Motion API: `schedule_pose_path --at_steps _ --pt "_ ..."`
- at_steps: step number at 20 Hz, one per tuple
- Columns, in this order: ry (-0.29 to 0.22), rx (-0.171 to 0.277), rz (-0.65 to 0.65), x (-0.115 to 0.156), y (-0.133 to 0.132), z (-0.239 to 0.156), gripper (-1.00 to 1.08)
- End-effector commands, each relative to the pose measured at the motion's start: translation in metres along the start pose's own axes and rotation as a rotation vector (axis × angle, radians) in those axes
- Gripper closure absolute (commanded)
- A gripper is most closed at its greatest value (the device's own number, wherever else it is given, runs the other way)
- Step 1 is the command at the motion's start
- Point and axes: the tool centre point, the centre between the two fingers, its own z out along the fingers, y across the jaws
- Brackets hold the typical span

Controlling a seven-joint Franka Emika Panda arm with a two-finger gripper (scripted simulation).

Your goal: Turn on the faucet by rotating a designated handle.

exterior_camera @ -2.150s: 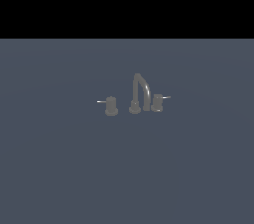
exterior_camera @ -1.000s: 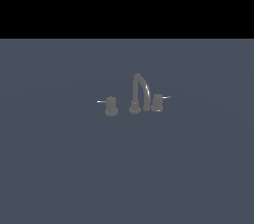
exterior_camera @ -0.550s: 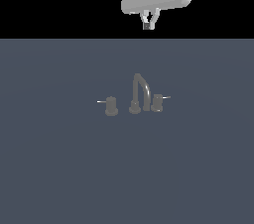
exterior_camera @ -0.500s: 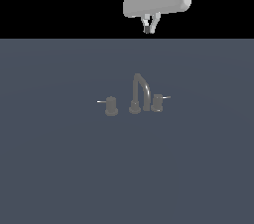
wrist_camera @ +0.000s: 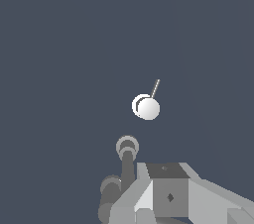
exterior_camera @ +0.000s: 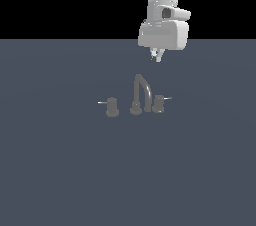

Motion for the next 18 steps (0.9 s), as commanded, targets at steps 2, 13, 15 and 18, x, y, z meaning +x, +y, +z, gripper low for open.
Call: schedule_pose_path --at_steps 2,13,15,18 --pt "0.008 0.002 0.086 0.019 -0.006 0.035 1.08" --pt "0.024 0.009 0.294 0.059 -0.011 0.126 1.08" --pt "0.026 0.01 0.316 0.063 -0.011 0.136 1.08" --pt "0.028 0.011 0.34 0.067 -0.01 0.147 1.08"
